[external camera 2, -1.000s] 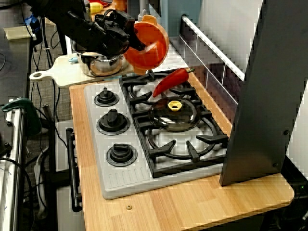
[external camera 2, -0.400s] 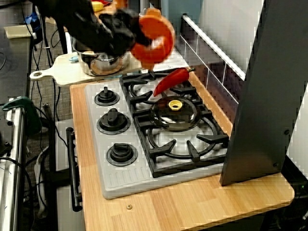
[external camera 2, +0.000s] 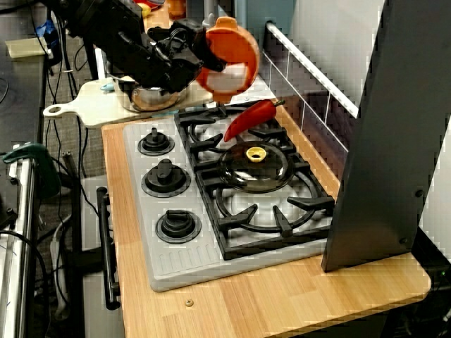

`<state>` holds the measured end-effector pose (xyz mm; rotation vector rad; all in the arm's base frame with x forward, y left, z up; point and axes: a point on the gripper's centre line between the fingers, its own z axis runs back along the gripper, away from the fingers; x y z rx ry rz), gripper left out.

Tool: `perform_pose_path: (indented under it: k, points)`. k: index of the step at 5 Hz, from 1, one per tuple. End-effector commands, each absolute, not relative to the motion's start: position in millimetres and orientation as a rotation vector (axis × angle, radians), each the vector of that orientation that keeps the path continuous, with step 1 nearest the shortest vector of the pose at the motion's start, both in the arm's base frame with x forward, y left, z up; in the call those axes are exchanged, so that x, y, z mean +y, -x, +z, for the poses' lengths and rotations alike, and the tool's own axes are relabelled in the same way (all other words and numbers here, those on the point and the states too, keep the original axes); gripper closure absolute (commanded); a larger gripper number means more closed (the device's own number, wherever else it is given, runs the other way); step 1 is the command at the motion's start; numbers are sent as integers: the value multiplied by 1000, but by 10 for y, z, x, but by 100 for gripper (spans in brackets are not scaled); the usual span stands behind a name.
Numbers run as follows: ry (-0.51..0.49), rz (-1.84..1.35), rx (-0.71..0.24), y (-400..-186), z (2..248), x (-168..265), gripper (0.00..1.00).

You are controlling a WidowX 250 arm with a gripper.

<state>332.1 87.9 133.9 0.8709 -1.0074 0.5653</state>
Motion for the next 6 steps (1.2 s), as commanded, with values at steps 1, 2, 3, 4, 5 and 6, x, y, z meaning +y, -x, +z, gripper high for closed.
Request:
perform_pose_path:
  k: [1, 2, 3, 4, 5, 6]
  points:
    - [-865, 589, -1059, -3326, 1453, 863, 100]
    - [-857, 612, -1086, -3342, 1409, 878, 100]
    - [-863, 641, -1114, -3331, 1315, 878, 100]
    - [-874, 652, -1149, -3267, 1219, 842, 100]
    - [-874, 647, -1161, -3226, 1216, 810, 100]
    - [-850, 659, -1159, -3217, 1362, 800, 100]
